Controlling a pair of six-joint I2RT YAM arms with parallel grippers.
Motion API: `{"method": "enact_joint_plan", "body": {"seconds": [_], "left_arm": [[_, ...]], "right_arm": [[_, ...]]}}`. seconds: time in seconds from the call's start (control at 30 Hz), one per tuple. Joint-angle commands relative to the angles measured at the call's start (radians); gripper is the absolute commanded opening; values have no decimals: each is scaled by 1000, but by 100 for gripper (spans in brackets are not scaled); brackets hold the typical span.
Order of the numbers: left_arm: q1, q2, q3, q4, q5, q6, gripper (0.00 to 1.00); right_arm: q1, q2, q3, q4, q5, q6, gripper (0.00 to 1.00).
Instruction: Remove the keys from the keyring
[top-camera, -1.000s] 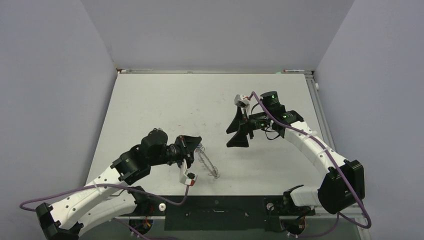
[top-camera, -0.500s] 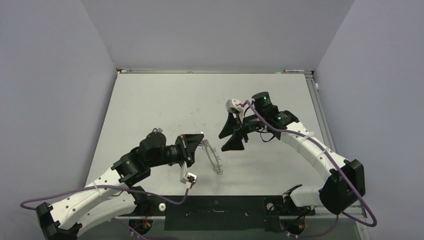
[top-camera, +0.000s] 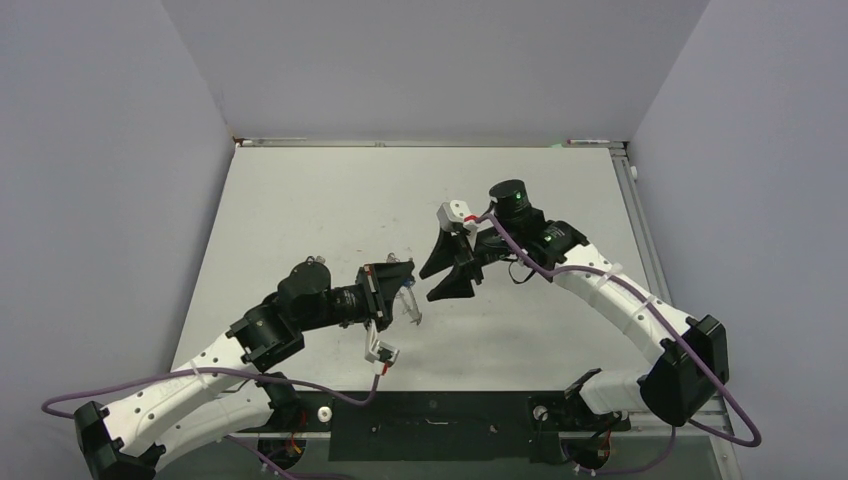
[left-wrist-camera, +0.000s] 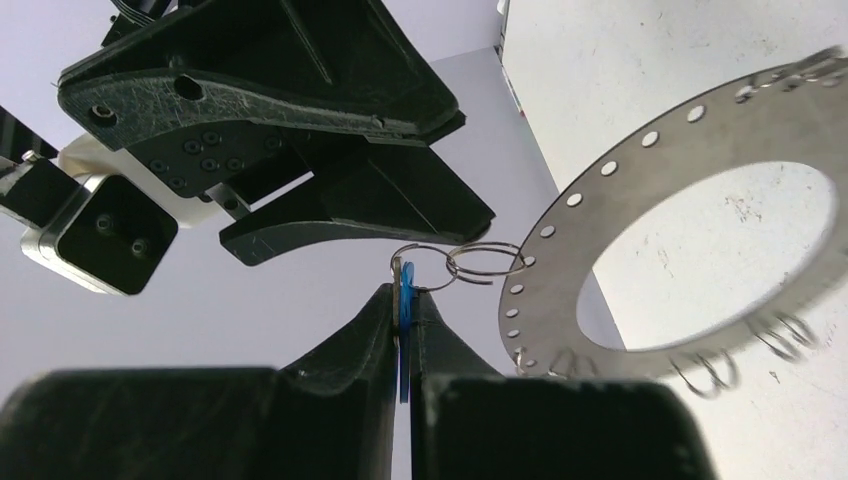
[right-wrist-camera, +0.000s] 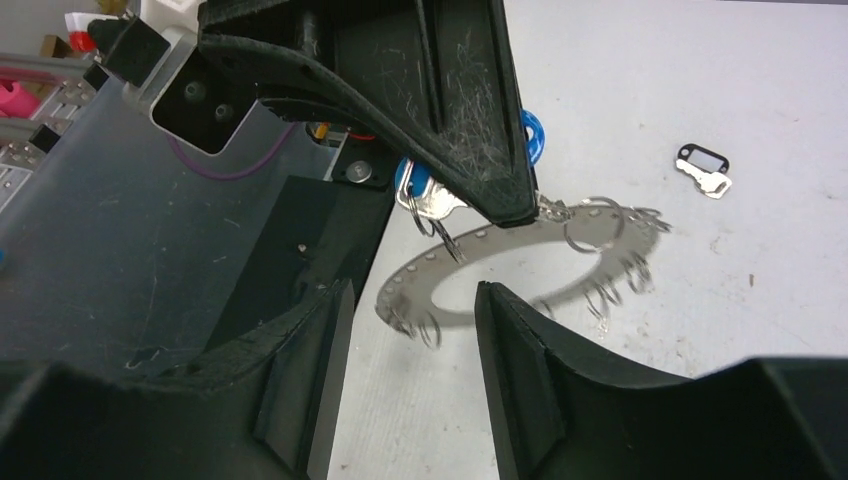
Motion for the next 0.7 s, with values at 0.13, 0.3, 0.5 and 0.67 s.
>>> {"method": "enact_joint_plan", "body": {"seconds": [0.13,0.3,0.5,0.67], "left_arm": [[-5,8,6,101,24,-24,0],[-5,8,3,113,23,-36,0],[-4,7,7,117,6,-65,0],[-4,2,5,115,-8,-79,0]], "right_arm": [[31,29,-40,301,-3,195,46],[41,40,-50,342,0,220,44],[71,49,-60,356,-25,228,32],[92,59,-48,328,-29,201,26]]}}
